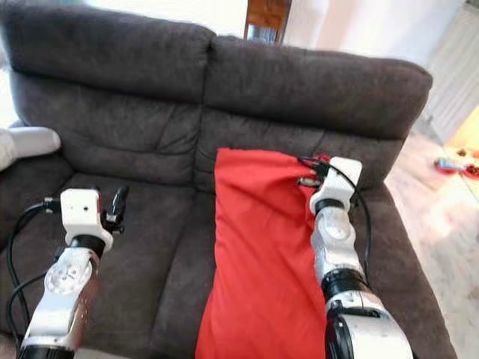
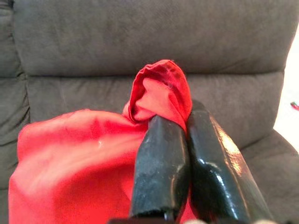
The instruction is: Move the pillow to the sofa from floor
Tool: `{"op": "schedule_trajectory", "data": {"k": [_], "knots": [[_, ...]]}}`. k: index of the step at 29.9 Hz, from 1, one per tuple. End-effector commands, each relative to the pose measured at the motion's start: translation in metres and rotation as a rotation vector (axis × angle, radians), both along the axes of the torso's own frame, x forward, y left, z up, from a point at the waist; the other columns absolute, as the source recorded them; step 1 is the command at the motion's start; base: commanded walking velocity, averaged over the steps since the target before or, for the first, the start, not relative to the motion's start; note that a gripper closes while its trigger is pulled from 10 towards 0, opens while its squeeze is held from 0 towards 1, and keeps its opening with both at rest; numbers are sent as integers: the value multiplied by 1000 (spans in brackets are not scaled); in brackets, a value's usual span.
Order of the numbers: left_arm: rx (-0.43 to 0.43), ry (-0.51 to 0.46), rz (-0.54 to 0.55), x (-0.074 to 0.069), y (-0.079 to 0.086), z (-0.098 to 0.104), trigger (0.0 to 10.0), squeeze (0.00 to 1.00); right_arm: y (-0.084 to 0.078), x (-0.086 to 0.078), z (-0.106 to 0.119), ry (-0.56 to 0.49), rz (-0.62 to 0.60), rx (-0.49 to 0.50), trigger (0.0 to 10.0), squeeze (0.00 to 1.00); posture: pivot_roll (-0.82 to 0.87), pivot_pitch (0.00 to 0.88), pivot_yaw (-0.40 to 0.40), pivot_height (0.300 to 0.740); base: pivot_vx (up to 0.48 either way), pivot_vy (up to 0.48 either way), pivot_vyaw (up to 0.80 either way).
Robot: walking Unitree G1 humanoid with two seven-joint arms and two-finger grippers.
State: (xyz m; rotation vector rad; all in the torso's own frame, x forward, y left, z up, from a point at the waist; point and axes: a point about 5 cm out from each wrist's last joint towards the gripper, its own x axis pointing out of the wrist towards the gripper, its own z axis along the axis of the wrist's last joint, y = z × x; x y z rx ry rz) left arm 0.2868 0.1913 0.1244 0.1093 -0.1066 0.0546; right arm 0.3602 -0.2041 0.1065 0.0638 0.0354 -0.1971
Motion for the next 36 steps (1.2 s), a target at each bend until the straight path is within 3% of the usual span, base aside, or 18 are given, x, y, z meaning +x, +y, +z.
{"op": "schedule_trajectory", "data": {"k": [1, 16, 17, 18, 19, 20, 31, 33, 34, 35, 36], "knots": [[9, 0, -24, 0, -4, 4, 10000, 0, -1, -3, -8, 27, 5, -12, 10000, 0, 248, 0, -128, 740, 0, 0, 0], [16, 22, -18, -2, -5, 1, 10000, 0, 17, -6, -22, 76, 107, 10, 10000, 0, 244, 4, -138, 740, 0, 0, 0], [16, 25, -15, -3, -5, 0, 10000, 0, 19, -6, -24, 85, 118, 10, 10000, 165, 244, 4, -138, 740, 0, 0, 0], [17, 26, -14, -3, -5, 0, 10000, 0, 20, -6, -25, 94, 118, 2, 10000, 506, 245, 4, -138, 740, 0, 0, 0], [17, 26, -14, -3, -5, 0, 10000, 0, 20, -6, -25, 94, 118, 2, 10000, 506, 245, 4, -138, 740, 0, 0, 0], [17, 27, -13, -3, -5, 0, 10000, 0, 21, -6, -24, 90, 119, 5, 10000, 890, 245, 8, -140, 740, 0, 0, 0], [20, 38, -6, -5, -4, -1, 10000, 0, 24, -5, -24, 79, 130, 11, 10000, 867, 243, 11, -141, 740, 0, 0, 0], [19, 41, -6, -5, -5, -2, 10000, 0, 23, -5, -24, 84, 127, 4, 10000, 502, 241, 13, -142, 740, 0, 0, 0], [18, 41, -7, -5, -5, -2, 10000, 0, 23, -5, -25, 85, 126, 1, 10000, 502, 239, 14, -142, 740, 0, 0, 0], [18, 43, -8, -5, -5, -2, 10000, 0, 23, -6, -25, 87, 127, -1, 10000, 0, 239, 14, -142, 740, 0, 0, 0], [18, 44, -8, -5, -5, -3, 10000, 0, 23, -6, -26, 89, 127, -2, 10000, 0, 238, 14, -143, 740, 0, 0, 0]]}}
